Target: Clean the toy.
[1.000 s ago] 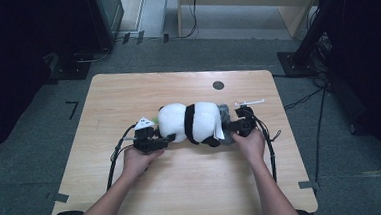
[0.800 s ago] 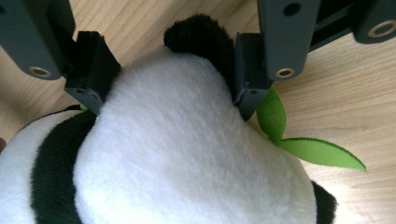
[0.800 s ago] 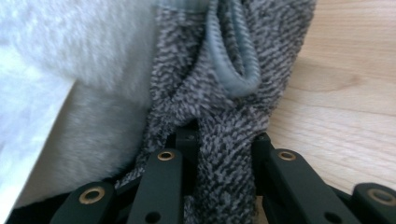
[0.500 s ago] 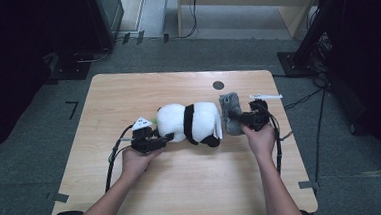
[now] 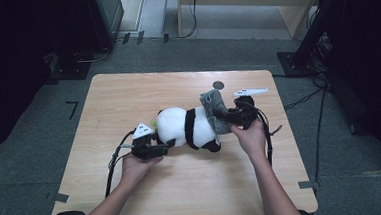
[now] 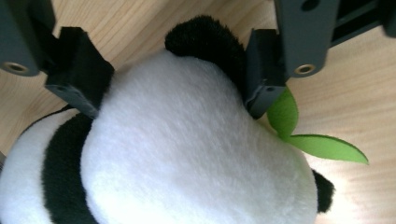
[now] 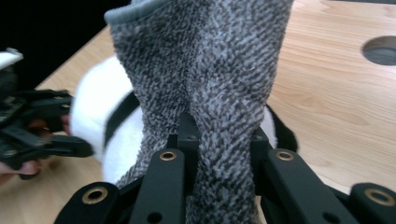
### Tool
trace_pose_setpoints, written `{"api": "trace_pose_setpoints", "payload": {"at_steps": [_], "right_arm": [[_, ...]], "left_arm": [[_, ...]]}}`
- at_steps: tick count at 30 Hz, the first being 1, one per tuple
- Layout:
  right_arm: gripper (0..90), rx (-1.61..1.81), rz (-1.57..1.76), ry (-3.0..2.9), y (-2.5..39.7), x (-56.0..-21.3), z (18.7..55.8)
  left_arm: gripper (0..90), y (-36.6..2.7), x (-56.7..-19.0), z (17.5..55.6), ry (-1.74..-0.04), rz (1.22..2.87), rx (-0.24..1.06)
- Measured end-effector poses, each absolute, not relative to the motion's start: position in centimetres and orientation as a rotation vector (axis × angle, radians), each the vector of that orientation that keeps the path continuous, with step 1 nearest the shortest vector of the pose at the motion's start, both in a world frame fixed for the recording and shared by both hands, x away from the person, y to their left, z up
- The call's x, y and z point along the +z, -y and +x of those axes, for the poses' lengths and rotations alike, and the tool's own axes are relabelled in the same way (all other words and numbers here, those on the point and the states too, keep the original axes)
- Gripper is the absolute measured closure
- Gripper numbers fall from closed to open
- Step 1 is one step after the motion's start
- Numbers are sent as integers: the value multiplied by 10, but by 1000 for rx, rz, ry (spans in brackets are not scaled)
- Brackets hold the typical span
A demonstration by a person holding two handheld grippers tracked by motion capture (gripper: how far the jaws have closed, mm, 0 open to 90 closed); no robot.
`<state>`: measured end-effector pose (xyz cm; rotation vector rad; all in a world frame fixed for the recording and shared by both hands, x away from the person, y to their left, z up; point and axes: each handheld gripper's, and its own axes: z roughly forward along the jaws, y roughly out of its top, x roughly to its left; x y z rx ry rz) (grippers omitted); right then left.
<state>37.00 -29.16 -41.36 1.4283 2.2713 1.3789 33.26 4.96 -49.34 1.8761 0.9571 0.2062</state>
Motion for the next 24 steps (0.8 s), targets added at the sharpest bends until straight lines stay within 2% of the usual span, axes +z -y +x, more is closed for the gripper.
{"api": "trace_pose_setpoints", "payload": {"at_steps": [5, 16, 24], "right_arm": [[765, 1345, 1430, -2276, 292, -415, 376], [765, 1301, 1437, -2301, 291, -411, 389], [764, 1305, 1466, -2310, 293, -411, 398]], "left_arm": [[274, -55, -486, 336, -929, 1921, 197], [306, -84, -475, 341, -743, 1953, 235], [323, -100, -473, 359, -693, 1917, 231]]}}
